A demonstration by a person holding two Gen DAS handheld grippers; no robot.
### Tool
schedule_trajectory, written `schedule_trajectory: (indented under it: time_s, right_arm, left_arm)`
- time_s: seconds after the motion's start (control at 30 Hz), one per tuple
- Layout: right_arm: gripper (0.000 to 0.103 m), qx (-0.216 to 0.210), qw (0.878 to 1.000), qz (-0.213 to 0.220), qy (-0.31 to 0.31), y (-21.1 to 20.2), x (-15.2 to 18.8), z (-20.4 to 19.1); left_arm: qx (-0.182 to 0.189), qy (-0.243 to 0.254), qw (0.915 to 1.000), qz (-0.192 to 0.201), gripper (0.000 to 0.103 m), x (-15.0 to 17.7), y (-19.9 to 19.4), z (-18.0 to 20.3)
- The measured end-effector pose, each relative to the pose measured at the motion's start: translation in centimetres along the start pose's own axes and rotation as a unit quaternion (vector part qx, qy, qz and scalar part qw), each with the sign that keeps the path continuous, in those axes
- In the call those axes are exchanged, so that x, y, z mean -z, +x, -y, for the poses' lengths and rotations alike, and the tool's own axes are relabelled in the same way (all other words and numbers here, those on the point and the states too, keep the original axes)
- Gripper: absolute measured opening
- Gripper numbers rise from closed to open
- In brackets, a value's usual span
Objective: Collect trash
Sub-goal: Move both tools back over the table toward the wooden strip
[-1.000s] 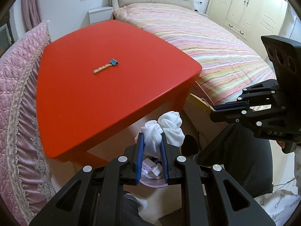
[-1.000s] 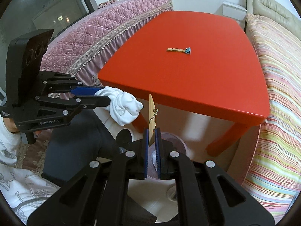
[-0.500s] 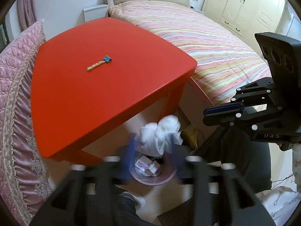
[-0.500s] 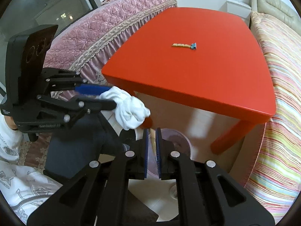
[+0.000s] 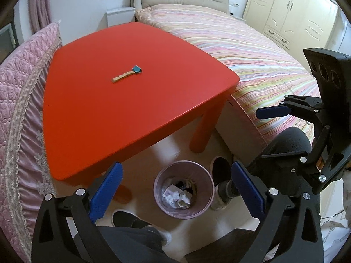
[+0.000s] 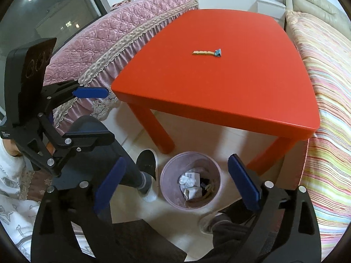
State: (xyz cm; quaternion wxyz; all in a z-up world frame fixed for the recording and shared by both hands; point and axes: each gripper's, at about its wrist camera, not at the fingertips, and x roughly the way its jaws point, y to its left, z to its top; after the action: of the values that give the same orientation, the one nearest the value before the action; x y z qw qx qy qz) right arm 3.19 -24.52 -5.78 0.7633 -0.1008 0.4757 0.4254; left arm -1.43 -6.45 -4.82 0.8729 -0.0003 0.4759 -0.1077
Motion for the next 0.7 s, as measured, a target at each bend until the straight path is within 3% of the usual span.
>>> schedule_trajectory:
  time_s: [0.4, 0.7]
  right_arm:
    - [0.093, -0.003, 1.0, 0.002, -0.01, -0.1, -0.4, 0.3]
    - [0.094, -0.002, 0.999, -0.003, -0.035, -0.2, -2.7, 1.7]
  left_arm:
    - [-0.004, -0.002, 1.0, -0.003, 0.095, 0.0, 0.2, -0.3]
    - [-0.007, 0.007, 0.9999, -0.002, 0.095, -1.3, 0.3, -2.0]
